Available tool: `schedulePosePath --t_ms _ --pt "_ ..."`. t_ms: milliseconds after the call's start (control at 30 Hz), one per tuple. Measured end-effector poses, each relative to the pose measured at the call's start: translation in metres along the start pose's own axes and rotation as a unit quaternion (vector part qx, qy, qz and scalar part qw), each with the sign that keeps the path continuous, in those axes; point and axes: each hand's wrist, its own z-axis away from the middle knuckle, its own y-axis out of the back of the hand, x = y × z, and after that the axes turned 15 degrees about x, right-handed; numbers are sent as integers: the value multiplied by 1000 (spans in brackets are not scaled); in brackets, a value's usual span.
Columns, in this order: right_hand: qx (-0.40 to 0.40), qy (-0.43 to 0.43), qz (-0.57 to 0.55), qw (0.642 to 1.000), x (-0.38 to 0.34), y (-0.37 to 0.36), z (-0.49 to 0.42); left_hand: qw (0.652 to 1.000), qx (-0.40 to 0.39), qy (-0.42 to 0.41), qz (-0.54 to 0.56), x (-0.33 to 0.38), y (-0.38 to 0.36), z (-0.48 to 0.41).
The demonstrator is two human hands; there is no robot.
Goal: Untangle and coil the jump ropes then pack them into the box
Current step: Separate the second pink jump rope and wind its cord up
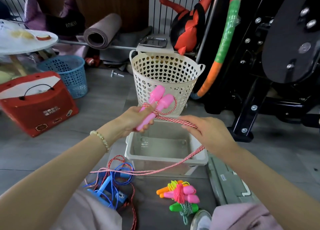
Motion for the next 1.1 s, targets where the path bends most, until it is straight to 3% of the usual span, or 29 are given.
schedulePosePath --t_ms 67,167,333,567,767,833,967,1100 --pt "-12 33 17 999 -5 0 -2 999 -11 -22 -49 -6 -3 0" --pt "-1 60 -58 996 -11 4 -7 983 -80 -70 -147 -13 -11 5" --pt "35 17 -168 985 3 1 -13 942 -206 -114 -241 -1 -15 16" --pt "59 -25 -237 970 3 -1 -23 914 -224 -140 -308 13 -12 22" --pt "-64 -31 -247 966 -7 -10 -25 873 -214 -196 -393 7 -23 31" --pt "-142 -70 -286 945 -3 -11 -25 860 -209 -211 -414 4 -22 37" --pt "-332 -137 -385 850 2 -7 -17 836 -216 -264 -429 1 -25 53" --pt "-381 -199 -491 758 -1 -6 -13 842 -218 -302 -389 3 -24 61"
